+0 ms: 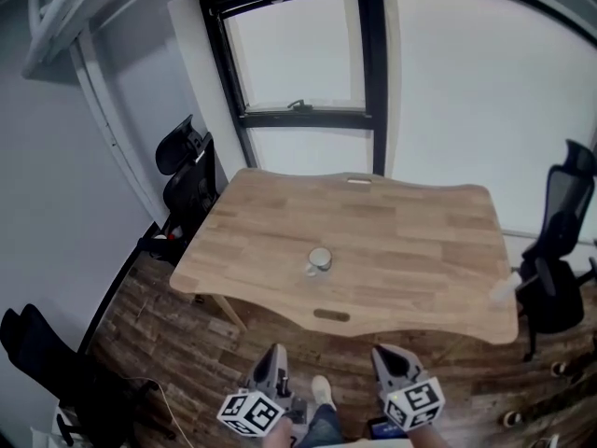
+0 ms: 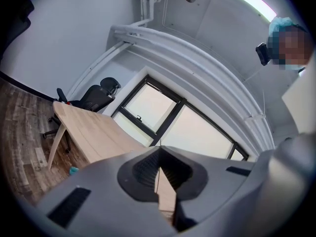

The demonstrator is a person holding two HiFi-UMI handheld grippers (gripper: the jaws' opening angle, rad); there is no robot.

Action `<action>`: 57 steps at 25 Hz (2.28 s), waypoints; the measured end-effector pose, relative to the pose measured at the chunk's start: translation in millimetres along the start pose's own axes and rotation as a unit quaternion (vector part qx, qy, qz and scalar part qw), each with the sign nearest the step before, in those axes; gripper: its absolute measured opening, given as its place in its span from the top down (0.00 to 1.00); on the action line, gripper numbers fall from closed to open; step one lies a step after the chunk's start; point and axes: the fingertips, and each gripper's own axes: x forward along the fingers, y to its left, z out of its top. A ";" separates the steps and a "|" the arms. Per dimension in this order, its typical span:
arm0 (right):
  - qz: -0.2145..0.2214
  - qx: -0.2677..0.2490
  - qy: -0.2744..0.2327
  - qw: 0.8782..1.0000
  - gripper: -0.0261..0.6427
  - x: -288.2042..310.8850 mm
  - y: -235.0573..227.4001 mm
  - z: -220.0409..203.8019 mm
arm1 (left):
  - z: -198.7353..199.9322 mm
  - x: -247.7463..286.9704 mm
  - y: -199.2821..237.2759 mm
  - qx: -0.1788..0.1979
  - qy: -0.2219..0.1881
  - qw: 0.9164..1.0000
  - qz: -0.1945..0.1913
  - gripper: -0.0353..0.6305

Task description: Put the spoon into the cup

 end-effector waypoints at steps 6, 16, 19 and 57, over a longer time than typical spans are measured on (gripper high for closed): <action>-0.023 0.014 0.017 1.000 0.97 93.4 -27.9 25.5 | 31.3 94.8 43.3 -0.006 0.026 1.000 -0.016 0.94; -0.072 0.022 0.032 0.997 0.97 230.5 -73.6 47.6 | 79.6 241.4 106.0 -0.016 0.064 0.996 -0.055 0.94; -0.083 0.027 0.039 0.995 0.97 252.1 -81.1 45.3 | 78.7 270.1 114.2 -0.017 0.077 0.995 -0.066 0.94; -0.120 0.021 0.023 0.992 0.97 270.6 -109.7 53.7 | 104.4 318.4 131.1 -0.039 0.057 0.995 -0.070 0.94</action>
